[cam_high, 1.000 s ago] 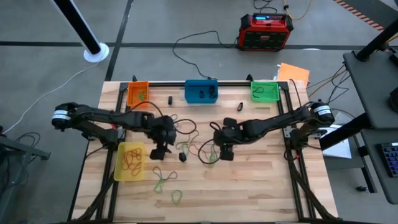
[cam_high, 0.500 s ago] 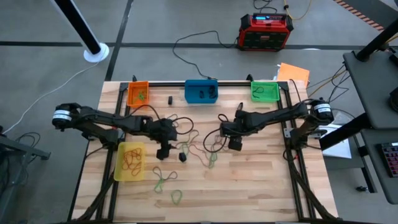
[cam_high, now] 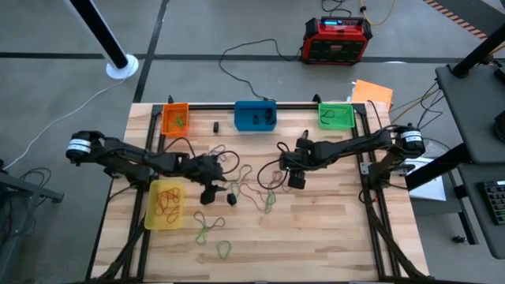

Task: Sort rubber bands into baskets
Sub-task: Put the violet rubber band into the green bin

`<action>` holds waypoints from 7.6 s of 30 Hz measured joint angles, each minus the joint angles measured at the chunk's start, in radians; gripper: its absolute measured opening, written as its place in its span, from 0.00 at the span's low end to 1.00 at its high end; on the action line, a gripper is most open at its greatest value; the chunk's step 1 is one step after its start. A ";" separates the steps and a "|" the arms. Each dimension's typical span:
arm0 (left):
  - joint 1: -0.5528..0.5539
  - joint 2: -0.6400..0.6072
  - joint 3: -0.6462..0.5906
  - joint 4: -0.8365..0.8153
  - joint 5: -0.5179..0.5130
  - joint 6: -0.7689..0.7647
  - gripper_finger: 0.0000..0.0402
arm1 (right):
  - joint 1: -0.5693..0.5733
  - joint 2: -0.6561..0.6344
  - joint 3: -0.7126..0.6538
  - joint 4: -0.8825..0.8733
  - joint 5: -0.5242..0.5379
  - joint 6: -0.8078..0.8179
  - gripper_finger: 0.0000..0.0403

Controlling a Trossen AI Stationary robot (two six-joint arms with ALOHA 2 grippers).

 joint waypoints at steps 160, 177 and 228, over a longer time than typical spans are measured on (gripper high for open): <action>0.147 -0.318 0.371 -0.475 -0.144 0.174 0.00 | -0.131 0.283 0.217 0.773 -0.467 -0.521 0.02; 0.147 -0.318 0.323 -0.382 -0.145 0.148 0.00 | -0.197 -0.283 -0.026 0.316 0.350 -0.424 0.02; 0.147 -0.318 0.304 -0.266 -0.144 0.171 0.00 | -0.725 -0.334 -0.279 0.164 0.409 0.379 0.13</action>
